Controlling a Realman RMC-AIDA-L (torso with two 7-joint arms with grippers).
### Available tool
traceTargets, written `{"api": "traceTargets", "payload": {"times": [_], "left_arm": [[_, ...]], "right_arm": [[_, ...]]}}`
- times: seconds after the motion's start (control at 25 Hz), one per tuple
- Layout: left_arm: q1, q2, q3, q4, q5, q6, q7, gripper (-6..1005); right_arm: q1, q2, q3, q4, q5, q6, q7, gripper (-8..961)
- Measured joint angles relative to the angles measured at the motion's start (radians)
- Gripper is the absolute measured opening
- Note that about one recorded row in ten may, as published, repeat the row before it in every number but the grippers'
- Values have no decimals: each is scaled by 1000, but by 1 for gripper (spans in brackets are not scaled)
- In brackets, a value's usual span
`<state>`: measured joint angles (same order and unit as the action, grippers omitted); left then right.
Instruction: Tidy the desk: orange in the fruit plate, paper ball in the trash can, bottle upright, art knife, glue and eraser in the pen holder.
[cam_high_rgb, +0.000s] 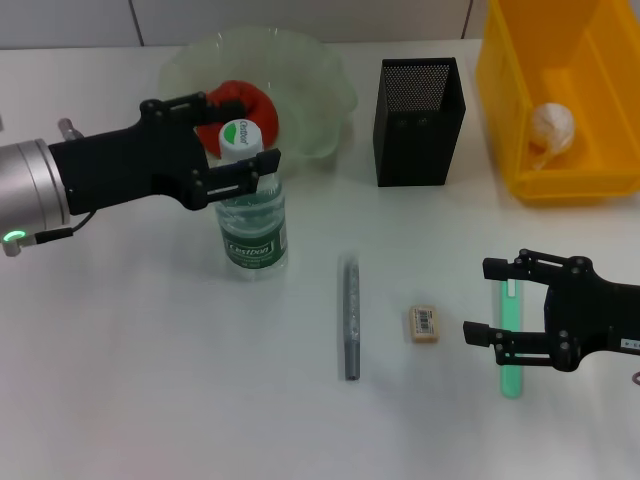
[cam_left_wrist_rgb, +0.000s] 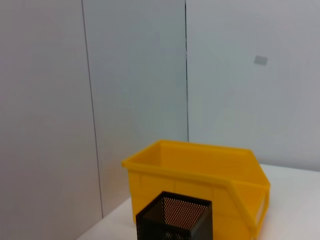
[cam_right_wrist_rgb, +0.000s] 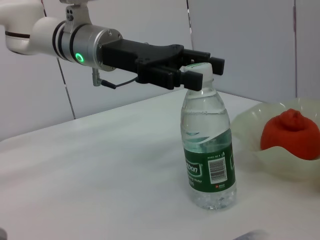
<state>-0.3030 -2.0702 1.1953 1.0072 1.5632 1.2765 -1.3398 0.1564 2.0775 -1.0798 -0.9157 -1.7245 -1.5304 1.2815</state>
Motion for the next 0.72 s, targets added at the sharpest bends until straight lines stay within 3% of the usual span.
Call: {"api": "traceTargets", "payload": {"times": [0.24,0.4,0.52,0.56,0.6,0.72], "left_arm": [[36,1,-43,36,-53,29,19,711],[103,3,-53,76,-81,139,88,790],[139,0,-48,43,-98,260,202,789],[140,0,-36,-17,-101,317,249,789],[140,0,-36,-17,-101,317,249,788],[108,1,-4,-140,-80,345,295,787]], "right_arm": [[-2,0,11,-28,-2,-1,40,824],[-12,-1,41,-141,-34,-11,213,824],[-7,-1,66,-302,-134,-43,457,823],[15,-1,70,-433,-238,-68,655,822],[15,-1,70,-433,-238,-68,655,822],[80,0,63,-621,-452,-152,955,821]]}}
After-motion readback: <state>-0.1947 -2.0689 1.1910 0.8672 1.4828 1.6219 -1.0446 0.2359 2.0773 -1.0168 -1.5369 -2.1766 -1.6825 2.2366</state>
